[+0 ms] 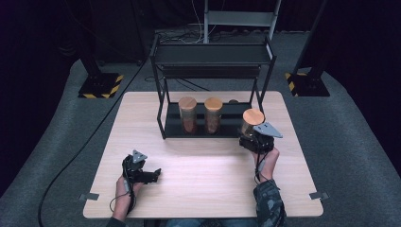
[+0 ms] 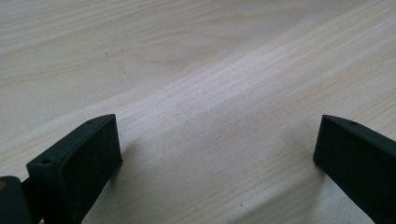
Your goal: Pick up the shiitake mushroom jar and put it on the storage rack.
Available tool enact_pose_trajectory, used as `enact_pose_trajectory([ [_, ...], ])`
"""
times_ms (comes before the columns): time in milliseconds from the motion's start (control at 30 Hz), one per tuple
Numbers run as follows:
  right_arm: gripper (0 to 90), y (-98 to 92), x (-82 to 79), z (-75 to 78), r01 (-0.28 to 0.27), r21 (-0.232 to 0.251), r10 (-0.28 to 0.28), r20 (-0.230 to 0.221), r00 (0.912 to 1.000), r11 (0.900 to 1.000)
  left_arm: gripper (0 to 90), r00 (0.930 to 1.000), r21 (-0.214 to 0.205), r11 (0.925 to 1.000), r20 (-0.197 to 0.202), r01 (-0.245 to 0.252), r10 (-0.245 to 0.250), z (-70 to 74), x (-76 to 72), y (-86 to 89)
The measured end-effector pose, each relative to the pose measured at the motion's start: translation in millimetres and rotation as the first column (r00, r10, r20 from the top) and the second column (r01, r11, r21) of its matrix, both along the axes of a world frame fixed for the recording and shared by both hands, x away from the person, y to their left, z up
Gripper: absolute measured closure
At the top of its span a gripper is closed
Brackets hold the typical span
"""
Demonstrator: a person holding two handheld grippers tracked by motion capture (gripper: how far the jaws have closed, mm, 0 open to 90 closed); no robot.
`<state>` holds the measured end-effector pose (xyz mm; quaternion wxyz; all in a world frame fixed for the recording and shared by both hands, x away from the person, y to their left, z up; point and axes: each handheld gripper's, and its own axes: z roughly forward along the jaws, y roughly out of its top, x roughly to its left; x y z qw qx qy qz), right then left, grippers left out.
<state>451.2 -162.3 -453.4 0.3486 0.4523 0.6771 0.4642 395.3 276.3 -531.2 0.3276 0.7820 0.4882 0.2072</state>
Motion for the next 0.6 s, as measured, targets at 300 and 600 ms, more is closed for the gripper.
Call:
enact_pose_trajectory([
  [300, 24.7, 0.0, 4.1, -0.9, 0.005, 0.002, -0.005, 0.001, 1.0, 1.0, 0.1, 1.0, 0.0, 1.0, 0.0, 0.0, 0.0, 0.0, 0.0, 0.0],
  [600, 24.7, 0.3, 8.6, -1.0, 0.005, 0.004, -0.005, -0.002, 1.0, 1.0, 0.0, 1.0, 0.0, 1.0, 0.0, 0.0, 0.0, 0.0, 0.0, 0.0],
])
